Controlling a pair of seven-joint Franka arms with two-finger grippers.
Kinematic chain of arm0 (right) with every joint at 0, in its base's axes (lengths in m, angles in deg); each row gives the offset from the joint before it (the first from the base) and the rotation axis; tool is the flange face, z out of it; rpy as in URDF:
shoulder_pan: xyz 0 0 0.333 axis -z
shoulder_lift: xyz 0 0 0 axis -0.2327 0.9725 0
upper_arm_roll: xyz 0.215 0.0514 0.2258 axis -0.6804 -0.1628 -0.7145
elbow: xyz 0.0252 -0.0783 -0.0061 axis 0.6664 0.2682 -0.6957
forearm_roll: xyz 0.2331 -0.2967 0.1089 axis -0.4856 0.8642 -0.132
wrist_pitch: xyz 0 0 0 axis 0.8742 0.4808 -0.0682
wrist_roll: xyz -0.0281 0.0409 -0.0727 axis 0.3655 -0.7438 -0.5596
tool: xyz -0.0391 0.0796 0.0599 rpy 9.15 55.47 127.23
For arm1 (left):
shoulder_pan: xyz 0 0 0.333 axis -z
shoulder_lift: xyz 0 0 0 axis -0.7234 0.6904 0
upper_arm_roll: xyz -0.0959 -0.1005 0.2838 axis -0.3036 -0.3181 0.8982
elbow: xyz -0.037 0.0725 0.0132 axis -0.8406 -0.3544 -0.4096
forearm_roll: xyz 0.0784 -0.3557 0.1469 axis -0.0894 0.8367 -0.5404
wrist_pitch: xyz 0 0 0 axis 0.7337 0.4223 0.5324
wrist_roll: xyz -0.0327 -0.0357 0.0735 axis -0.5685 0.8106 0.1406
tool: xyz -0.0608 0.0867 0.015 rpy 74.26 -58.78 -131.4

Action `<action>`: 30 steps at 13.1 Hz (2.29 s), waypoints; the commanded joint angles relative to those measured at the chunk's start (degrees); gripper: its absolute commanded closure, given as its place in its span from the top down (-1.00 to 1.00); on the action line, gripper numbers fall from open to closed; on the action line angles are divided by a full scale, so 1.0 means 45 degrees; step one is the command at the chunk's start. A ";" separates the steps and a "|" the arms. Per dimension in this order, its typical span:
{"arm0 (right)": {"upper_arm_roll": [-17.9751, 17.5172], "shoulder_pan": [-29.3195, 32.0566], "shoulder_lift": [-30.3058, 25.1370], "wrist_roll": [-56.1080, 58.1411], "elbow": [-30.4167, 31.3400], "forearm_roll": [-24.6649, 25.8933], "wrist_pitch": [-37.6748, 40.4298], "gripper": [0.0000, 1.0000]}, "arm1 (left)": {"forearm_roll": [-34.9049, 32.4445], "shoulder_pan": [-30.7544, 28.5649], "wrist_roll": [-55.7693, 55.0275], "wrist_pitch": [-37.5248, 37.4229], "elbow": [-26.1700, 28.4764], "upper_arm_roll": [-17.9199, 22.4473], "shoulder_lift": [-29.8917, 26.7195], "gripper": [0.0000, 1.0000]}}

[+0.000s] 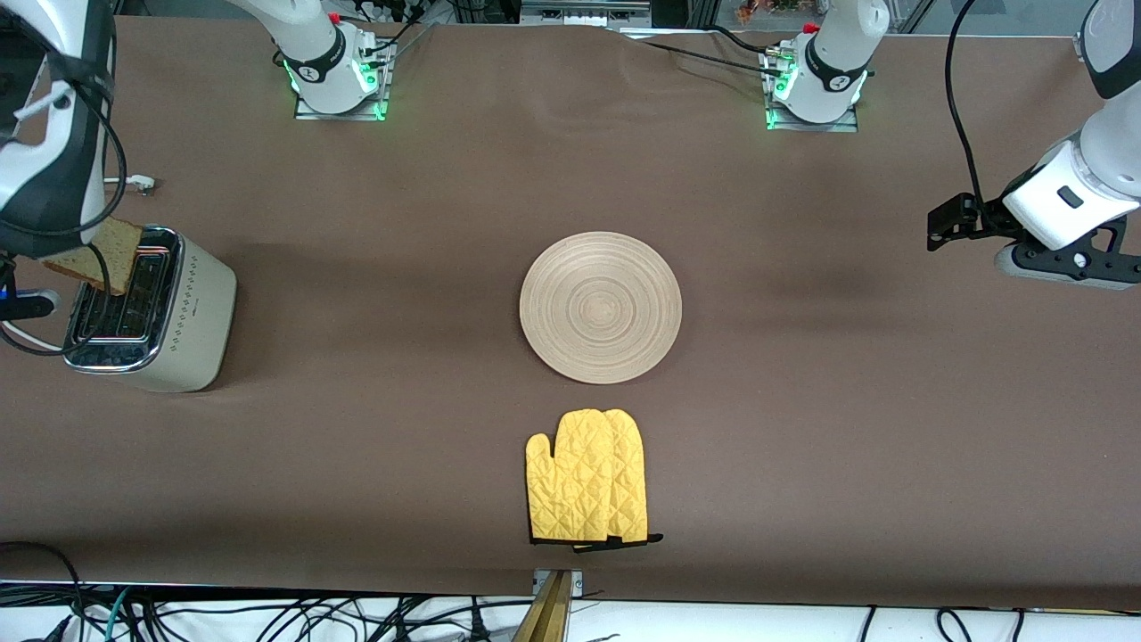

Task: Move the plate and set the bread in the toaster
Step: 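Lift the bread with the right gripper and carry it to the toaster, then lower the bread into a toaster slot with the right gripper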

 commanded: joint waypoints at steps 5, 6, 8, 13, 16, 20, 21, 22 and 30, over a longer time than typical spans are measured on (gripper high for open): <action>-0.0032 -0.0047 0.1406 0.0165 0.0064 0.0059 -0.1377 -1.00 | 0.0176 -0.0025 0.0020 -0.0183 -0.0455 0.0020 0.0275 1.00; -0.0032 -0.0047 0.1542 0.0146 0.0064 0.0059 -0.1591 -1.00 | 0.0176 -0.0025 0.0001 -0.0183 -0.0455 0.0020 0.0275 1.00; -0.0032 0.0128 0.1563 0.0204 0.0064 0.0079 -0.2040 -1.00 | 0.0234 -0.0025 0.0001 -0.0183 -0.0455 0.0020 0.0275 1.00; 0.0007 0.0344 0.1543 -0.0378 -0.0443 -0.0155 -0.2392 -1.00 | 0.0254 -0.0025 0.0001 -0.0183 -0.0455 0.0020 0.0275 1.00; -0.0032 0.0305 0.1543 -0.1025 -0.0444 -0.0155 -0.2609 -1.00 | 0.0254 -0.0025 0.0020 -0.0183 -0.0455 0.0020 0.0275 1.00; -0.0091 0.0247 0.1543 -0.2175 -0.0463 -0.0175 -0.3115 -1.00 | 0.0254 -0.0024 0.0040 -0.0183 -0.0455 0.0020 0.0275 1.00; -0.0091 0.0208 0.1524 -0.2333 -0.0521 -0.0175 -0.3213 -1.00 | 0.0254 -0.0025 0.0040 -0.0183 -0.0455 0.0020 0.0275 1.00; -0.0091 0.0207 0.1504 -0.2702 -0.0599 -0.0194 -0.3214 -1.00 | 0.0254 -0.0025 0.0040 -0.0183 -0.0455 0.0020 0.0275 1.00; -0.0091 -0.0496 0.1659 -0.3565 -0.0620 0.0938 -0.1945 -1.00 | 0.0254 -0.0025 0.0060 -0.0183 -0.0455 0.0020 0.0275 1.00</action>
